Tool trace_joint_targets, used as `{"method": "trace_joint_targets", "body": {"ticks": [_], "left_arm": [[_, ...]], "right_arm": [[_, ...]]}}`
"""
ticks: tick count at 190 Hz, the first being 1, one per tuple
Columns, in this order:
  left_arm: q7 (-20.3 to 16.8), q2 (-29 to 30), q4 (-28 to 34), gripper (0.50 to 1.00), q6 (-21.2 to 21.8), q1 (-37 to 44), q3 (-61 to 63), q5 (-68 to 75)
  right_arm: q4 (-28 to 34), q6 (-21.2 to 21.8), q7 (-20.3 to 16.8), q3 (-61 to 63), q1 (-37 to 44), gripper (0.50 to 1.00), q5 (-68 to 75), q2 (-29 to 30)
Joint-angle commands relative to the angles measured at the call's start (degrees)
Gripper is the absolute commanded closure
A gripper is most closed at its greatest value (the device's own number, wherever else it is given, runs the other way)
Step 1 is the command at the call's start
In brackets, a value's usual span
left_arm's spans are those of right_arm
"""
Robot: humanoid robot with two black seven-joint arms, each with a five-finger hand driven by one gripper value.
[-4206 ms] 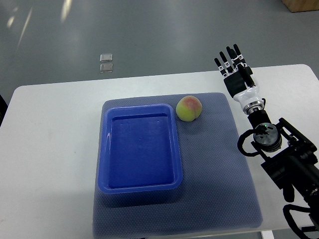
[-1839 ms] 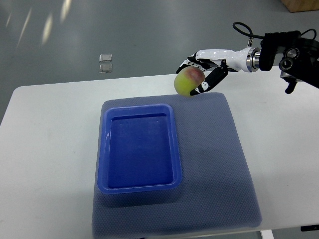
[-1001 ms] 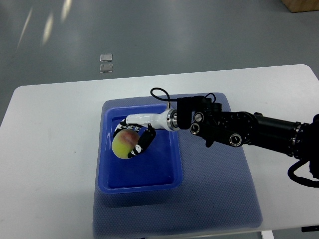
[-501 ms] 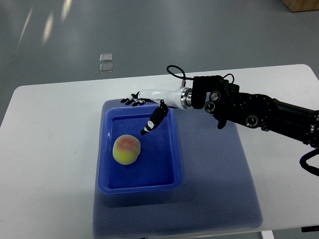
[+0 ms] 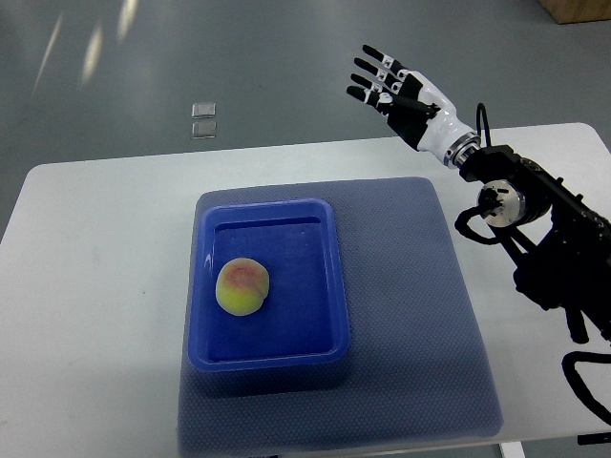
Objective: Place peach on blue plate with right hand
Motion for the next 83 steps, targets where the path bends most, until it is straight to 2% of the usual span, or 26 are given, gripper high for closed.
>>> {"method": "trace_joint_targets", "body": {"ticks": [1,4,5,11,38,83], "left_arm": [[0.09,0.00,-0.03,0.500,0.01,0.00,0.00,0.00],[0.09,0.00,-0.03,0.500,0.01,0.00,0.00,0.00],[0.09,0.00,-0.03,0.500,0.09,0.00,0.00,0.00],[0.09,0.00,-0.03,0.500,0.09,0.00,0.00,0.00],[0.09,0.00,-0.03,0.500,0.18,0.00,0.00,0.00],[0.00,0.00,-0.11,0.500,0.18,0.00,0.00,0.00]], "right_arm": [[-1.30,0.67,2.10,3.39,-3.08,0.568,7.58,1.27],[-1.30,0.67,2.10,3.39,-3.08,0.568,7.58,1.27],[-2.87,2.15,3.49,3.39,-4.12,0.568,11.15,1.62],[-4.29,3.56,4.38,3.39,-4.66,0.568,12.76,2.06],[-8.25,8.84,6.40,3.83,-6.59,0.568,16.54,4.35],[-8.69,9.02,6.49,3.74,-6.94,0.568,16.72,4.43]]}}
